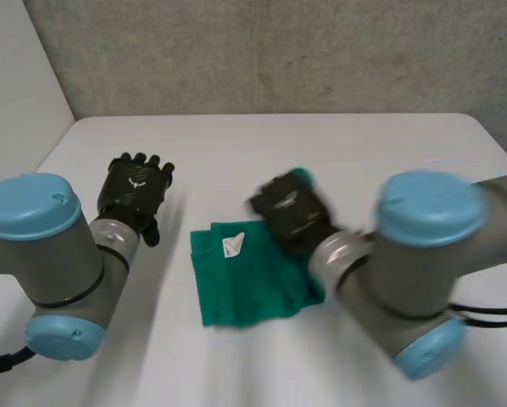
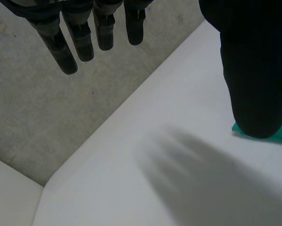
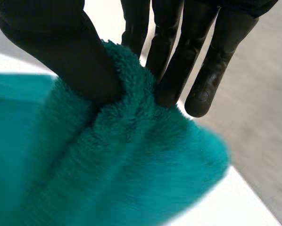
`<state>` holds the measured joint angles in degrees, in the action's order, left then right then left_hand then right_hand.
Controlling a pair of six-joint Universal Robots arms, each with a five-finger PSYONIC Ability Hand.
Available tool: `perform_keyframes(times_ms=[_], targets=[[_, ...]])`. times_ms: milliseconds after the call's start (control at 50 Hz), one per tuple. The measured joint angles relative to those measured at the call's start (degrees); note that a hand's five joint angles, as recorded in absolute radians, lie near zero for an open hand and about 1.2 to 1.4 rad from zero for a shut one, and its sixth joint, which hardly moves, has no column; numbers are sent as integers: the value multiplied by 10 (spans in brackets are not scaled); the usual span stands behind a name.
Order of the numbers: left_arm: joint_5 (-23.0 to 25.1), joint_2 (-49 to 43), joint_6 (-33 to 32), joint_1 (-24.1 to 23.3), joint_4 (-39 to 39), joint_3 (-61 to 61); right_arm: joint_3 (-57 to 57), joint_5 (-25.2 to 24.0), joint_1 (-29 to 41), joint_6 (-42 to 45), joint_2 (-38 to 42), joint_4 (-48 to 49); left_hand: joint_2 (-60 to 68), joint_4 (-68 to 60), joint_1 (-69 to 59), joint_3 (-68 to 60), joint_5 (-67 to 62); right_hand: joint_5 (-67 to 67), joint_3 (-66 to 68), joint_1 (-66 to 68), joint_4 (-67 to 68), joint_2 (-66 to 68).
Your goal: Fold the towel.
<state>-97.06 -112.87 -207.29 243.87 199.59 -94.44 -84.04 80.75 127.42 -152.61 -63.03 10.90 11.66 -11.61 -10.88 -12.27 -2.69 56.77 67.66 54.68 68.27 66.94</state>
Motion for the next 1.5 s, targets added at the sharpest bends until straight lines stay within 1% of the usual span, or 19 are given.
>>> perform_keyframes(times_ms=[80,100,120,140,180,200,220,280,300,360,400,540,640,800,920,1000,1160,1280,1500], targets=[[-1,7,12,-7,0,5,26,-21,61,27,39,-20,0,0,0,0,0,-39,-48,-21,-52,-51],[-2,12,24,-12,-1,8,32,-31,77,38,49,-25,0,0,0,0,0,-217,-237,-199,-241,-248],[-3,15,33,-15,-1,10,38,-50,100,60,66,-35,0,0,0,0,0,-217,-237,-199,-241,-248],[-5,18,42,-17,-2,12,39,-58,107,68,71,-39,0,0,0,0,0,-396,-424,-334,-418,-420],[-6,20,49,-19,-2,13,39,-61,109,71,73,-40,0,0,0,0,0,-434,-451,-361,-455,-447],[-11,26,78,-27,-4,20,38,-63,110,77,75,-44,0,0,0,0,0,-523,-547,-426,-545,-536],[-13,28,88,-30,-5,22,37,-62,109,77,75,-44,0,0,0,0,0,-530,-555,-429,-549,-541],[-14,30,97,-33,-5,24,36,-59,105,74,72,-45,0,0,0,0,-1,-530,-555,-429,-549,-541],[-18,34,134,-47,-9,34,30,-37,76,39,54,-44,0,0,0,0,0,-530,-556,-429,-549,-541],[-19,32,159,-59,-16,44,26,-21,47,-10,37,-44,0,0,0,0,0,-530,-556,-429,-549,-541],[-20,21,190,-79,-34,61,24,-10,10,-87,19,-45,0,0,0,0,0,-530,-556,-429,-549,-541],[-20,-35,257,-116,-98,99,39,-31,-35,-202,25,-76,0,0,0,0,0,-530,-556,-429,-549,-541],[-21,-97,291,-128,-156,122,77,-46,-49,-219,85,-122,0,0,0,0,0,-530,-556,-429,-549,-541],[-45,-138,292,-126,-200,123,115,-28,-55,-210,138,-169,0,0,0,0,0,-530,-556,-429,-549,-541],[-59,-126,288,-120,-213,120,119,-18,-56,-207,136,-174,0,0,0,0,0,-535,-556,-429,-549,-541],[-62,-89,286,-117,-219,123,114,-4,-60,-207,91,-170,0,0,0,0,0,-535,-556,-429,-549,-541],[-58,15,281,-94,-220,146,103,80,-88,-209,-31,-135,0,0,0,0,0,-535,-556,-429,-549,-541],[-47,114,273,-36,-238,183,99,145,-124,-197,-115,-112,0,0,0,0,0,-535,-556,-429,-549,-541],[48,191,278,68,-305,192,89,149,-159,-154,-139,-112,0,0,0,0,0,-535,-556,-429,-549,-541]])
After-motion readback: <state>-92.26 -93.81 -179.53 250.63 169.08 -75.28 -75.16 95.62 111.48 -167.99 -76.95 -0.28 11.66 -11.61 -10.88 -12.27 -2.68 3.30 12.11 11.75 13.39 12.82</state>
